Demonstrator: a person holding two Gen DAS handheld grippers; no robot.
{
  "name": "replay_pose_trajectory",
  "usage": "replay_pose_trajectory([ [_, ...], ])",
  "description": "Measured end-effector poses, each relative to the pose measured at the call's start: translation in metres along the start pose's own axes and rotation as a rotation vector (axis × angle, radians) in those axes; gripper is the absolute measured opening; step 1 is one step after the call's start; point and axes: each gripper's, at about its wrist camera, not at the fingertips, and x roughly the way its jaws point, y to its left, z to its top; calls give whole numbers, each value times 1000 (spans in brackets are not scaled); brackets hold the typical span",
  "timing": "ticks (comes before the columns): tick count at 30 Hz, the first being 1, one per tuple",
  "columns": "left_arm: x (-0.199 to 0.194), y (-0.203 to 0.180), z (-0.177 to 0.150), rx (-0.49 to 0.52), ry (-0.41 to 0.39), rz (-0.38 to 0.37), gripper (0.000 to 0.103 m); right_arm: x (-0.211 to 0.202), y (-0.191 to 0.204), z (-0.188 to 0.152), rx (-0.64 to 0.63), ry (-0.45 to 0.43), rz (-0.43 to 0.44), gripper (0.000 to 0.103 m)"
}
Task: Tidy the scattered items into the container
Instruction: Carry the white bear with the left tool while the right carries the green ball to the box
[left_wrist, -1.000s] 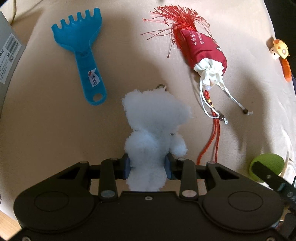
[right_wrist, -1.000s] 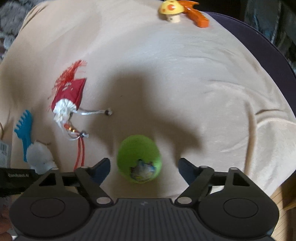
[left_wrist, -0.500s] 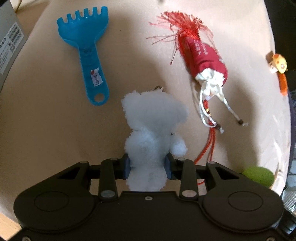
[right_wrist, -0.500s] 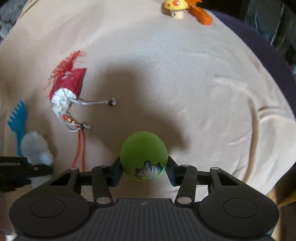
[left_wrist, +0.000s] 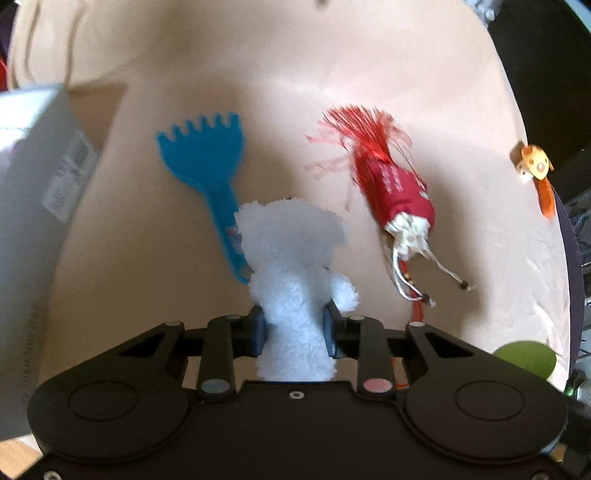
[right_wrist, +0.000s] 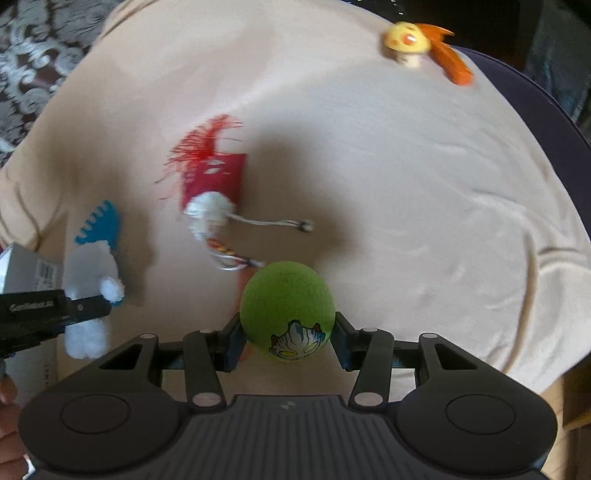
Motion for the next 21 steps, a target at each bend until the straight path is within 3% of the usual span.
replay_pose_trajectory([
  [8,-50,53,-8,-50,-53,108,29,-18,74,7,-132,24,96,49],
  [21,-121,144,-84,-186,-95,237,29,-69,204,-38,-414,130,280,49],
])
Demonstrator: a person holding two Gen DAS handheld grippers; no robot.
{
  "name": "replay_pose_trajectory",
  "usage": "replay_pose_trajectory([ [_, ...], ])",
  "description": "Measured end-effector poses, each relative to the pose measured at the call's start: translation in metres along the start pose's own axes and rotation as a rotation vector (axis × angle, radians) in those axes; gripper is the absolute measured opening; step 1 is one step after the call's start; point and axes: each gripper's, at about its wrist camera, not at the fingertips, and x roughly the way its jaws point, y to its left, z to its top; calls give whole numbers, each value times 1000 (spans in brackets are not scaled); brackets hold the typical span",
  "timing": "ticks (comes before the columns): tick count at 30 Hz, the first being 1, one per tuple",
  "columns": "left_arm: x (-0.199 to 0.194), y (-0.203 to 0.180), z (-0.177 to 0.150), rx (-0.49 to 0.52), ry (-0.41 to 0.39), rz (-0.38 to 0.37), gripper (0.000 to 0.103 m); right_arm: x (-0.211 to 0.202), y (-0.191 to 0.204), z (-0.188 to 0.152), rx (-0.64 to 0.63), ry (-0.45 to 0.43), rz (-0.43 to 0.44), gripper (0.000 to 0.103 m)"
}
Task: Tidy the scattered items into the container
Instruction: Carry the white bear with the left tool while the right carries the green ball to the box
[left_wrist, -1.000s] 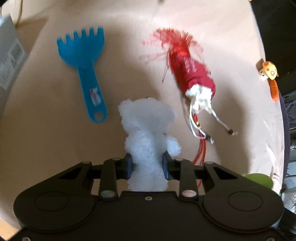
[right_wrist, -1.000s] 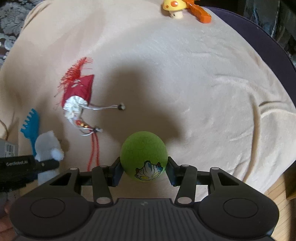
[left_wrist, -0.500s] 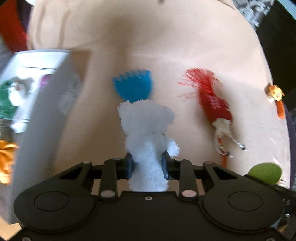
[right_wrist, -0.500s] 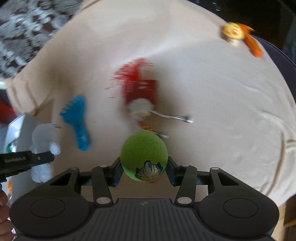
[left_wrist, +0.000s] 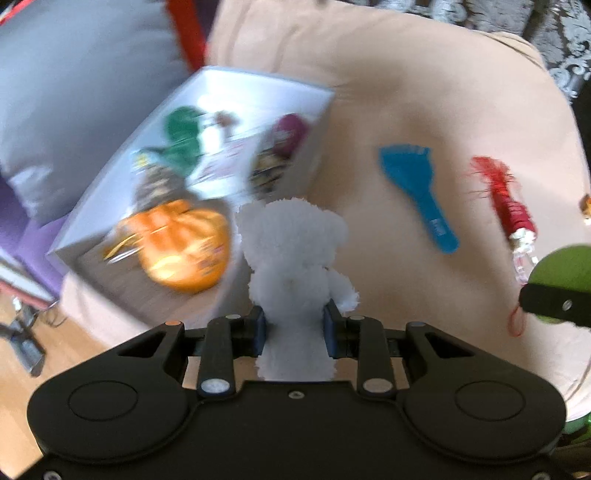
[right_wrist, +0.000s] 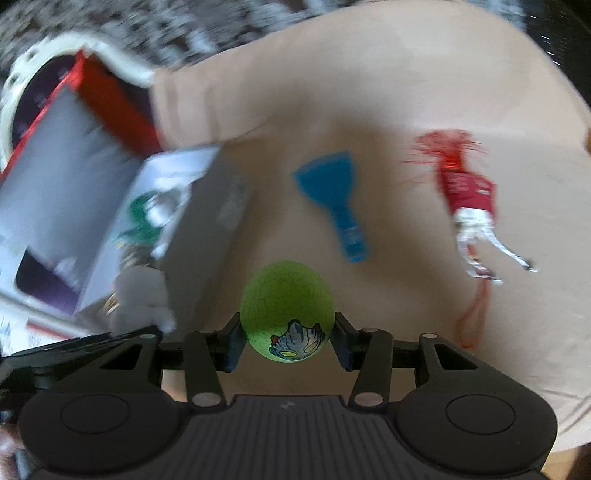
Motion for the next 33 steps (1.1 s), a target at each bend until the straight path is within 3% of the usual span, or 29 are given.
replay_pose_trajectory([
  [11,-16,68,-43,-90,-8,50,29,13,97,-36,-244,124,51,49],
  [20,-20,101,-52,-152,-14,43,27,18,142,-49,-388,186,68,49],
  [26,-28,108,-20,-176,-56,0,27,21,159,-12,-385,166,92,49],
  [33,-25,107,59,-160,-128,2,25,40,177,67,-349,89,77,49],
])
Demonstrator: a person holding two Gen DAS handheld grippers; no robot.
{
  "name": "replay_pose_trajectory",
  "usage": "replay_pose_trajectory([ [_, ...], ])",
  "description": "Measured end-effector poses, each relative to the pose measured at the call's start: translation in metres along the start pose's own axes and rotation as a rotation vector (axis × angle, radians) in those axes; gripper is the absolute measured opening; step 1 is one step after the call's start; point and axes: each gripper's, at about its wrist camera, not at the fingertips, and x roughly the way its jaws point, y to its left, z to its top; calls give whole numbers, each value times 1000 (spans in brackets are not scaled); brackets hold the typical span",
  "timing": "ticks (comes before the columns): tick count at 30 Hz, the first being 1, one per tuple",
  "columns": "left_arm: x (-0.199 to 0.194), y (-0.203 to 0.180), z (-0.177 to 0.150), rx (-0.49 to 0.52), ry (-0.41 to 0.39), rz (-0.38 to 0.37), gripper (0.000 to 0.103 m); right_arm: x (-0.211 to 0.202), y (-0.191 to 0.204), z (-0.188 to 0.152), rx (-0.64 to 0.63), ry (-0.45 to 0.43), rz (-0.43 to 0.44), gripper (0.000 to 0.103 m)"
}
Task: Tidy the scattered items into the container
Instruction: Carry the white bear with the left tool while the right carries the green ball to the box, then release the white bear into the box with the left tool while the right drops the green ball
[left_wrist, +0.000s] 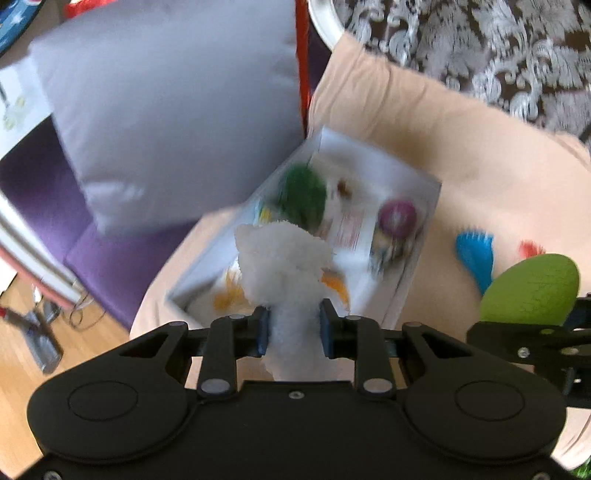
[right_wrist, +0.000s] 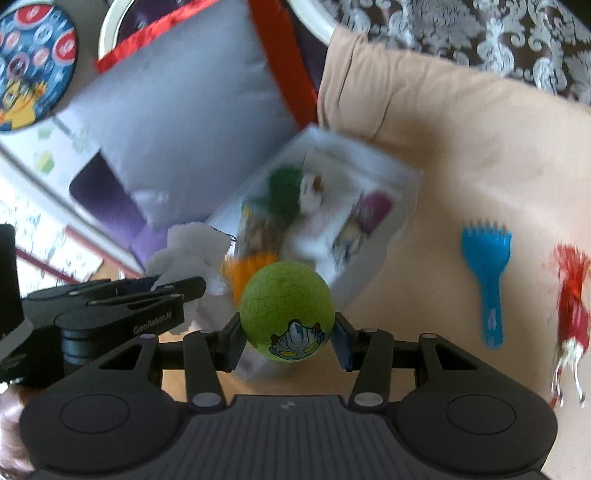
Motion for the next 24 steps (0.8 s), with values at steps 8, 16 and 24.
replay_pose_trajectory([
  [8,40,7,46,-6,-1,38,25,44,-23,80,54,-50,-37,49],
  [16,96,8,47,16,32,2,67,114,-36,112,65,-34,-120,49],
  [24,109,25,24,-47,95,-16,68,147,-49,118,83,-18,-112,50],
])
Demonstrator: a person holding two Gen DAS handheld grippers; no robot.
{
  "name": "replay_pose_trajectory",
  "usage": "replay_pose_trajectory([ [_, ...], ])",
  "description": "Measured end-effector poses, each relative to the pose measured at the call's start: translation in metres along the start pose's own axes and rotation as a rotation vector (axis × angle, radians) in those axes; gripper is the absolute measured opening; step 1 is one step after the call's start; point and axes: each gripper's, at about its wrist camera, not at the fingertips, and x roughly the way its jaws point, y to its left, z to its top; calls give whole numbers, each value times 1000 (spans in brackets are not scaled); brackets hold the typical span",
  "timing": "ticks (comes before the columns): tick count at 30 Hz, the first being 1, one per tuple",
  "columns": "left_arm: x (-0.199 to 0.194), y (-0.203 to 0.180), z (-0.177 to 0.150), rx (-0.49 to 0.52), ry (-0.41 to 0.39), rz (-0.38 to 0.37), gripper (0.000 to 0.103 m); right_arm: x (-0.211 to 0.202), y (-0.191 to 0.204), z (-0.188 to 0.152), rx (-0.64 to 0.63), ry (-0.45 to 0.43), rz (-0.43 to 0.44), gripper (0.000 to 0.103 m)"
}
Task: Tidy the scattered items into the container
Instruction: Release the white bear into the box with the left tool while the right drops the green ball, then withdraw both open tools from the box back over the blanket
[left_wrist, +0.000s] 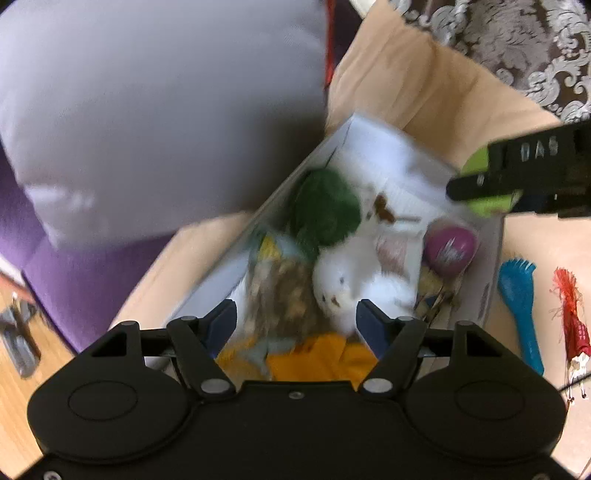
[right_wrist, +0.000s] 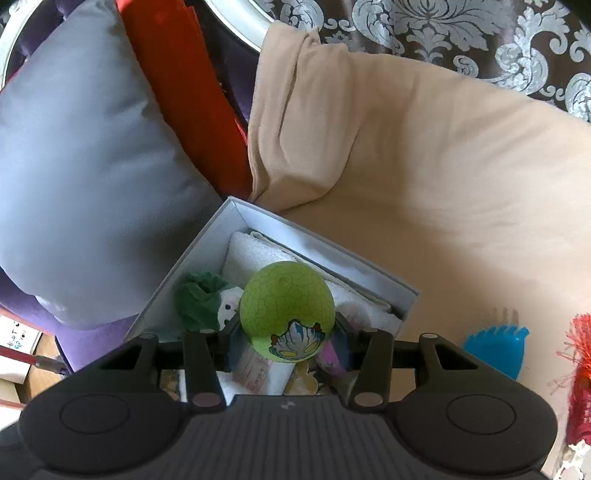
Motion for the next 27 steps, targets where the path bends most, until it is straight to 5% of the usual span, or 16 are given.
replay_pose_trajectory([
  [7,-4,1,-22,-3,32,2,68,-22,0,-5,7,-65,46,56],
  [13,-28,-14,-31,21,0,-22,67,-79,-38,-46,54,-118,70,56],
  [18,-58,-51,-49,86,-33,-74,68,-134,-112,-112,168,-157,11,56],
  [27,-74,-158,-95,245,-26,-159,69,-201,-267,-262,477,-158,-226,63],
])
